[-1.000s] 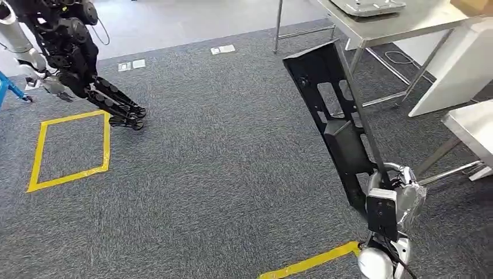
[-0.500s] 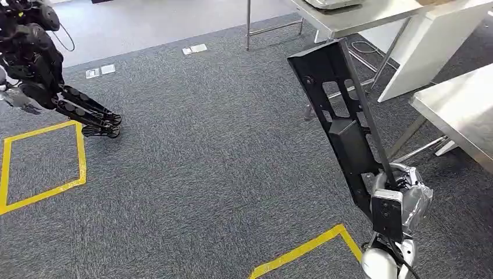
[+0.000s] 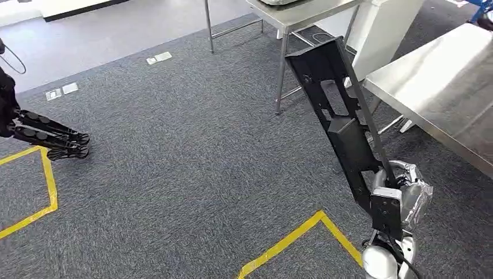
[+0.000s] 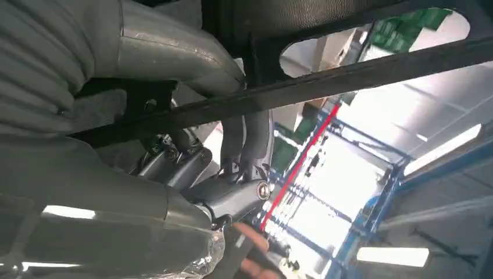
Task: Take the parts from the cabinet and place them on the table.
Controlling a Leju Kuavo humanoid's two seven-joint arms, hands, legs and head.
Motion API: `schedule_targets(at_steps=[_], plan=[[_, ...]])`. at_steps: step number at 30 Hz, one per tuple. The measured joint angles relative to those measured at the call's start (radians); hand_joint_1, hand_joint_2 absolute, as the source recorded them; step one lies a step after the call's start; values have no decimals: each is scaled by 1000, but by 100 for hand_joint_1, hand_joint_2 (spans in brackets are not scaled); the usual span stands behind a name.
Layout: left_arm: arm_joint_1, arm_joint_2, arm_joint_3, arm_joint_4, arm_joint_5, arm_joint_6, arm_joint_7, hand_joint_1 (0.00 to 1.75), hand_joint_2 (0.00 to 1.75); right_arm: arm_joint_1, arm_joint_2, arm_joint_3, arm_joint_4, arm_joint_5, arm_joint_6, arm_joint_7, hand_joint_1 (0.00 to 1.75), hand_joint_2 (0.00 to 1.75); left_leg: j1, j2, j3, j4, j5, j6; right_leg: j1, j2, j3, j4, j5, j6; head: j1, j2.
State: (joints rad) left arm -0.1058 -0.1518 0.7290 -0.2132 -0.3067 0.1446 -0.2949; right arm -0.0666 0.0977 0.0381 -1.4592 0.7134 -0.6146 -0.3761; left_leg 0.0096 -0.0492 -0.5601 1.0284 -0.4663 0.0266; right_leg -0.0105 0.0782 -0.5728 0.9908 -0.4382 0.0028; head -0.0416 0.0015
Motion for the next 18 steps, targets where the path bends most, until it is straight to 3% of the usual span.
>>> schedule_targets(at_steps=[1,3,5,6,7,8,10,11,12,13,14,15,16,18], plan=[[0,2,0,0,-2,2,0,0,175,0,0,-1,-2,0,-1,0,175,175,1,-27,14,-32,-11,3,9,6,-4,4,1,4,2,0],[1,1,0,0,-2,2,-2,0,175,-1,0,-2,-6,1,-2,0,175,175,-6,-7,12,-31,-8,2,1,18,-10,3,6,11,1,0],[1,0,0,0,-2,2,-2,0,175,0,0,-3,-6,2,-2,0,175,175,-9,10,12,-38,-1,12,-3,36,-17,-2,12,23,1,0],[0,-1,0,0,-2,2,-2,0,175,1,-2,-4,-8,3,-2,0,175,175,1,25,16,-52,10,21,-2,12,-27,11,6,23,3,0],[1,-1,0,0,-2,0,-3,0,175,-2,-3,-6,-9,2,-2,0,175,175,-1,32,16,-55,12,24,1,-29,-43,44,-17,22,8,0],[2,-1,0,0,-2,-1,-4,0,175,-6,-3,-5,-9,2,-2,0,175,175,-1,44,15,-55,13,28,0,-51,-77,115,-53,16,11,0],[4,-1,0,0,-2,-6,-6,0,175,-6,-4,-5,-8,2,-2,0,175,175,-3,65,12,-55,12,28,-3,-62,-143,261,-109,14,11,0],[4,-1,0,0,-2,-7,-7,0,175,-5,-7,-7,-8,2,-2,2,175,175,-3,78,10,-54,12,28,-6,-65,-170,321,-125,21,15,0],[5,-1,0,0,-2,-10,-7,0,175,-5,-10,-10,-7,2,-1,4,175,175,-2,89,9,-54,12,28,-9,-67,-166,314,-118,31,15,0],[5,-2,0,0,-2,-11,-7,0,175,-5,-11,-12,-7,2,0,6,175,175,-2,99,10,-53,11,26,-12,-72,-133,257,-94,44,15,0],[4,-2,0,0,-2,-14,-7,0,175,-5,-13,-15,-7,2,0,7,175,175,-1,108,10,-51,9,23,-15,-82,-85,170,-63,56,16,0],[3,-2,0,0,-2,-17,-7,0,175,-5,-14,-16,-8,2,0,9,175,175,0,117,11,-47,6,18,-16,-107,-28,67,-31,65,18,0],[3,-2,0,0,-2,-18,-7,0,175,-7,-14,-16,-7,2,0,9,175,175,-8,125,10,-40,0,9,-14,-149,4,2,-26,61,21,0],[3,-1,0,0,-3,-19,-7,0,175,-5,-14,-16,-7,1,1,10,175,175,-9,138,10,-37,-2,-2,-9,-123,4,8,-19,42,13,0]])
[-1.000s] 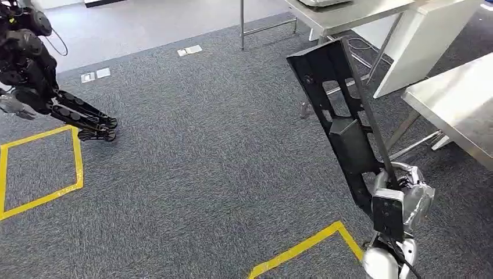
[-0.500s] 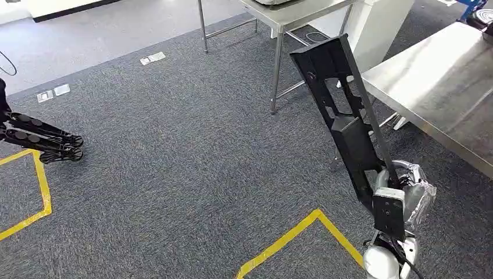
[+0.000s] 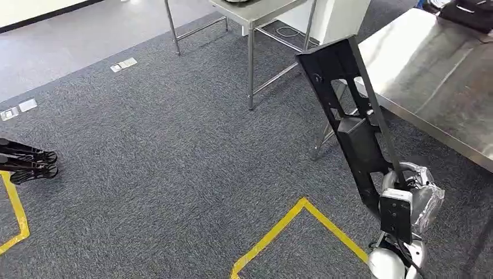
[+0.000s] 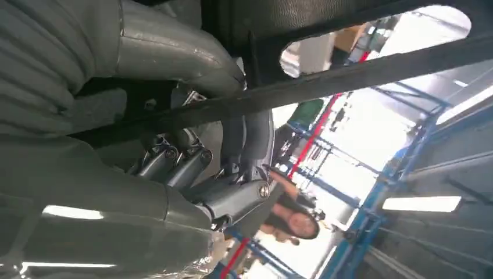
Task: Take the parts from the cabinet and place them on the table.
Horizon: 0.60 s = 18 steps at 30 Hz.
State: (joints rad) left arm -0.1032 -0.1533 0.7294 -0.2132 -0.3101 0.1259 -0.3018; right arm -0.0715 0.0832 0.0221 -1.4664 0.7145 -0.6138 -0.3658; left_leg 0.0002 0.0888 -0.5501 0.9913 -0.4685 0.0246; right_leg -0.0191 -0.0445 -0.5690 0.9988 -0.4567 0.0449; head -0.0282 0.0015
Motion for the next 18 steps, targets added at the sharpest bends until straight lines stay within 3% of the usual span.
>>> schedule_targets(at_steps=[2,3,4,5,6,7,8,9,11,12,13,14,17,18], plan=[[-3,0,0,0,0,0,0,0,175,3,-4,-2,0,0,0,0,175,175,4,17,4,-3,1,-12,6,17,-7,0,2,-13,0,0],[-4,0,-1,0,-1,0,0,0,175,3,-4,-3,0,1,0,0,175,175,11,4,0,2,-8,-21,-7,28,-3,-5,8,-23,0,0],[-4,0,0,0,-1,0,0,0,175,2,-4,-4,0,1,0,0,175,175,12,-44,-7,29,-32,-26,-8,36,-4,-4,8,-24,-8,0],[-4,0,0,0,-1,0,0,0,175,3,-3,-5,0,1,0,0,175,175,13,-69,-32,86,-71,-28,-8,43,-4,-4,9,-30,-12,0],[-2,0,-1,0,-1,0,0,0,175,3,-1,-5,0,2,0,0,175,175,13,-81,-72,174,-116,-31,-6,51,-5,-4,11,-34,-16,0],[-1,0,-1,0,-1,0,0,0,175,3,0,-5,0,1,0,0,175,175,13,-84,-116,261,-151,-32,-3,62,-7,-4,10,-34,-17,0],[1,0,0,0,-1,0,2,0,175,4,0,-5,0,1,0,0,175,175,13,-85,-146,315,-162,-30,0,71,-7,-4,11,-35,-17,0],[2,0,0,0,-1,1,3,0,175,4,0,-6,2,1,0,0,175,175,13,-87,-152,319,-146,-26,3,83,-7,-4,12,-37,-17,0],[1,0,0,0,-1,2,3,0,175,3,0,-6,3,1,0,0,175,175,10,-95,-100,199,-64,-11,7,105,-5,-4,13,-37,-17,0],[1,0,0,0,-1,1,2,0,175,3,0,-6,3,1,0,0,175,175,8,-112,-52,102,-18,0,9,116,-3,-4,13,-37,-17,0],[1,4,0,0,0,2,0,0,175,3,0,-6,3,1,0,0,175,175,7,-159,-14,25,3,15,6,123,-3,-4,13,-37,-17,0],[1,5,0,0,0,3,-1,0,175,2,0,-6,3,2,0,0,175,175,7,-162,-5,10,-4,17,17,132,-7,-1,14,-34,-13,0],[-1,5,0,0,0,4,-3,0,175,6,1,-6,5,3,-2,0,175,175,-3,-137,-7,9,-2,20,3,153,-14,-7,23,-20,-15,0],[-1,4,0,0,0,-9,-7,0,175,5,0,-6,5,5,-3,-1,175,175,9,-120,-2,-11,10,25,10,152,-24,-2,21,-16,-14,0]])
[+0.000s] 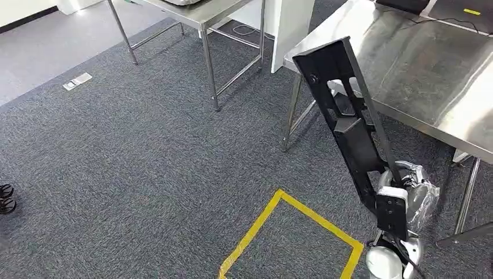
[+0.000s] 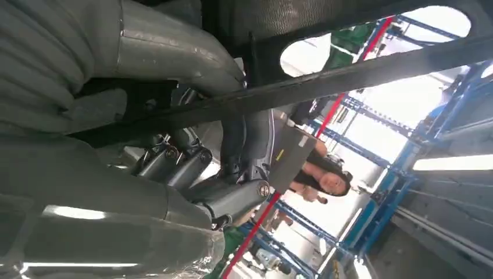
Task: Take the parts from the cabinet and place them on the table.
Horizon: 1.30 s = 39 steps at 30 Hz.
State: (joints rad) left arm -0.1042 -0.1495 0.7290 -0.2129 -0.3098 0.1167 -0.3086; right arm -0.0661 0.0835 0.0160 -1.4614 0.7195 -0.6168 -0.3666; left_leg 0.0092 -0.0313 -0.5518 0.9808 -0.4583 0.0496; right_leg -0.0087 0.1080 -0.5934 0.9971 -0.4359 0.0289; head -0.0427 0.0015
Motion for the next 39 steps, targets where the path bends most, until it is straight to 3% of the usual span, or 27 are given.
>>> schedule_targets(at_steps=[1,2,4,5,6,9,10,11,12,16,17,18,19,21,22,23,25,26,27,29,31,32,33,34,36,37,39], plan=[[0,3,0,0,0,-12,-6,0,175,1,0,0,0,3,-1,-1,175,175,-1,8,7,-8,5,-1,-1,-46,-10,17,-10,0,1,0],[5,6,0,0,2,-17,-13,0,175,-3,1,1,0,7,-2,0,175,175,-2,20,7,-12,7,6,-1,-81,-38,75,-45,-5,12,0],[12,10,1,0,7,-16,-18,0,175,-4,3,2,0,14,-2,1,175,175,-4,44,3,-11,6,6,-7,-95,-113,237,-111,-8,13,0],[15,11,2,0,8,-12,-19,0,175,-2,3,2,1,14,-2,2,175,175,-4,55,2,-11,6,5,-9,-96,-145,304,-129,-3,14,0],[17,12,2,0,8,-12,-19,0,175,0,3,2,1,15,-2,2,175,175,-4,65,1,-10,6,5,-12,-97,-151,318,-127,5,15,0],[19,13,2,0,9,-10,-19,0,175,-1,3,2,1,15,-2,2,175,175,-3,86,2,-8,3,1,-17,-110,-76,182,-70,31,16,0],[19,13,2,0,9,-8,-20,0,175,-2,3,2,1,15,-2,2,175,175,-2,93,3,-5,1,-3,-18,-124,-26,92,-40,40,16,0],[18,13,2,0,9,-6,-20,0,175,-3,3,2,1,16,-2,3,175,175,-4,98,4,1,-4,-9,-18,-156,20,12,-20,43,17,0],[18,15,2,0,9,-2,-22,0,175,-4,4,3,1,17,0,4,175,175,-13,105,2,6,-11,-19,-12,-178,30,1,-24,29,19,0],[18,15,2,0,9,-1,-23,0,175,-3,5,3,0,18,0,5,175,175,-8,132,5,7,-12,-35,-13,-134,20,-1,-15,0,14,0],[18,15,2,0,9,-1,-23,0,175,-3,5,3,0,18,0,5,175,175,-2,99,1,21,-28,-45,-19,-124,21,-2,-12,-5,13,0],[18,15,2,0,9,-1,-24,0,175,-5,5,3,0,18,0,6,175,175,0,62,-16,66,-64,-48,-20,-117,20,-2,-11,-7,7,0],[19,15,2,0,9,-1,-24,0,175,-5,6,4,0,18,0,6,175,175,1,43,-52,145,-111,-51,-19,-109,19,-2,-10,-12,3,0],[22,15,2,1,9,-1,-24,0,175,-4,8,5,0,18,0,6,175,175,1,35,-130,304,-175,-54,-15,-91,16,-2,-9,-16,1,0],[23,15,2,1,9,0,-24,0,175,-3,8,5,0,18,0,6,175,175,1,34,-148,337,-175,-53,-14,-81,15,-2,-7,-19,2,0],[23,16,2,1,9,0,-24,0,175,-2,8,5,0,18,0,6,175,175,1,33,-140,312,-148,-49,-13,-68,16,-1,-7,-19,1,0],[23,16,2,1,9,0,-24,0,175,-3,9,5,0,18,0,6,175,175,1,20,-59,147,-53,-38,-12,-46,19,-1,-6,-18,1,0],[23,16,2,1,9,-1,-24,0,175,-3,9,5,0,19,0,6,175,175,1,-2,-10,55,-15,-31,-12,-36,21,-1,-6,-18,1,0],[22,17,2,1,9,-1,-24,0,175,-3,10,5,0,19,0,6,175,175,2,-37,7,20,-28,-28,-9,-32,19,0,-4,-14,3,0],[23,17,2,1,9,-1,-25,0,175,-6,10,5,0,19,2,6,175,175,-6,-13,4,19,-22,-27,-8,-19,11,0,1,-5,0,0],[22,17,2,1,9,-1,-25,0,175,-5,9,5,0,20,2,6,175,175,-7,2,4,13,-15,-15,-11,-4,6,-8,8,7,0,0],[21,16,2,1,9,-1,-25,0,175,-5,7,5,0,21,2,6,175,175,3,17,8,-2,-4,-4,-9,-20,-3,6,2,9,2,0],[22,16,2,1,9,-1,-26,0,175,-6,7,5,0,21,2,6,175,175,0,23,8,-6,-2,2,-6,-65,-21,42,-25,6,7,0],[22,17,2,1,9,-1,-26,0,175,-8,7,5,0,21,2,6,175,175,0,32,6,-6,-1,4,-7,-83,-51,105,-59,1,13,0],[23,17,2,1,9,-1,-26,0,175,-7,7,6,0,21,2,6,175,175,-4,53,1,-5,0,5,-9,-96,-126,276,-127,0,14,0],[23,17,2,1,9,-1,-26,0,175,-6,7,6,1,21,2,6,175,175,-4,65,0,-4,0,5,-10,-96,-145,321,-138,6,17,0],[24,17,2,1,9,-2,-26,0,175,-5,6,5,2,21,2,6,175,175,-4,85,1,-4,-1,3,-11,-102,-99,246,-103,25,18,0]])
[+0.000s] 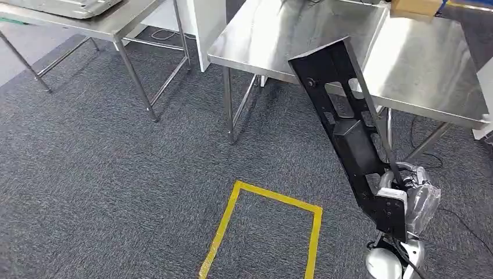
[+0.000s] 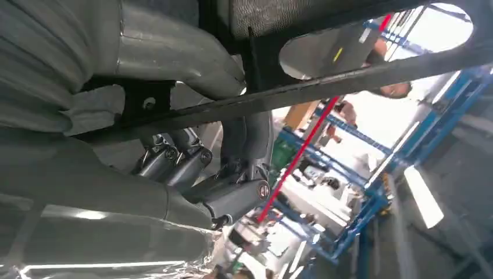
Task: Take the parts from the cabinet and place them on the table.
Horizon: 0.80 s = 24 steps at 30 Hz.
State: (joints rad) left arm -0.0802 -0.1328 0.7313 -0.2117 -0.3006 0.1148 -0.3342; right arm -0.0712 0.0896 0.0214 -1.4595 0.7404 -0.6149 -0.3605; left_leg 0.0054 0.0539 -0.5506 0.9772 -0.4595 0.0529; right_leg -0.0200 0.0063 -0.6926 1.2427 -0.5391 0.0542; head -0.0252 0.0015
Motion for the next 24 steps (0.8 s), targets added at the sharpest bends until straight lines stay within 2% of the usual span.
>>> schedule_targets(at_steps=[1,2,3,5,7,8,9,10,11,12,13,14,15,17,18,19,20,22,23,24], plan=[[-1,0,0,0,0,-1,0,0,175,-1,0,0,0,0,0,0,175,175,0,8,2,1,-1,-2,0,-10,48,-87,32,9,2,0],[-1,-1,0,0,2,-6,0,0,175,-3,0,0,0,0,0,0,175,175,0,17,4,3,-4,-7,0,-38,109,-198,66,16,3,0],[-1,0,0,0,6,-10,0,0,175,-4,0,0,0,0,0,0,175,175,-10,24,4,9,-10,-14,3,-79,133,-253,70,5,5,0],[-1,0,3,0,9,-11,0,0,175,-3,0,1,1,0,0,1,175,175,-12,32,2,12,-10,-23,5,-53,135,-249,77,-13,-2,0],[-3,-1,6,0,10,-17,0,0,175,-2,-1,1,1,4,0,2,175,175,-10,43,4,10,-9,-30,7,-41,130,-249,80,-22,-2,0],[-3,0,7,0,10,-19,0,0,175,-3,-1,2,1,8,3,4,175,175,-5,39,0,15,-17,-37,-5,-34,133,-255,85,-30,-2,0],[-3,0,8,0,10,-20,1,0,175,-3,0,2,1,10,3,5,175,175,-3,14,-4,30,-30,-42,-4,-30,133,-254,85,-33,-3,0],[-3,0,11,0,10,-23,1,0,175,-3,0,3,1,13,5,7,175,175,1,-31,-40,114,-85,-49,-5,-25,132,-254,85,-42,-13,0],[-1,0,14,0,10,-27,2,0,175,-2,3,4,1,15,6,9,175,175,2,-44,-78,195,-125,-53,-4,-21,131,-254,84,-44,-18,0],[1,0,16,0,10,-27,3,0,175,-2,3,4,1,15,7,12,175,175,3,-48,-118,274,-155,-56,-2,-17,130,-254,85,-48,-17,0],[3,1,18,0,10,-29,4,0,175,-2,4,4,2,16,9,14,175,175,3,-48,-149,328,-166,-57,0,-11,130,-254,85,-48,-17,0],[5,1,18,0,10,-29,5,0,175,-1,4,4,2,20,11,15,175,175,3,-49,-154,329,-149,-55,1,-5,131,-254,85,-48,-17,0],[5,2,20,0,10,-30,5,0,175,-1,4,4,2,23,12,15,175,175,3,-49,-139,287,-113,-51,2,-1,133,-254,85,-48,-17,0],[5,2,23,0,12,-31,6,0,175,-2,5,5,2,27,13,16,175,175,3,-55,-52,106,-17,-39,3,9,137,-254,84,-47,-18,0],[4,4,24,0,12,-32,6,0,175,-2,6,5,2,31,13,17,175,175,3,-65,-18,33,3,-30,3,12,137,-254,84,-47,-17,0],[3,5,24,0,12,-34,6,0,175,-4,6,5,1,36,13,19,175,175,-1,-64,-12,18,-9,-30,14,14,133,-251,82,-43,-16,0],[3,5,24,0,12,-34,6,0,175,-5,6,5,1,40,14,22,175,175,-4,-62,-15,18,-9,-29,11,15,131,-252,83,-40,-15,0],[3,5,25,0,12,-39,9,0,175,-7,6,5,0,50,16,26,175,175,-11,-62,-16,18,-9,-18,5,15,132,-257,83,-27,-16,0],[2,4,25,0,12,-42,9,0,175,-13,4,5,-2,55,17,29,175,175,-1,-60,-9,6,0,-9,10,15,131,-252,80,-22,-16,0],[3,5,25,0,11,-43,9,0,175,-21,-1,5,-5,67,18,37,175,175,1,-56,-4,0,3,-4,7,8,113,-223,67,-21,-14,0]])
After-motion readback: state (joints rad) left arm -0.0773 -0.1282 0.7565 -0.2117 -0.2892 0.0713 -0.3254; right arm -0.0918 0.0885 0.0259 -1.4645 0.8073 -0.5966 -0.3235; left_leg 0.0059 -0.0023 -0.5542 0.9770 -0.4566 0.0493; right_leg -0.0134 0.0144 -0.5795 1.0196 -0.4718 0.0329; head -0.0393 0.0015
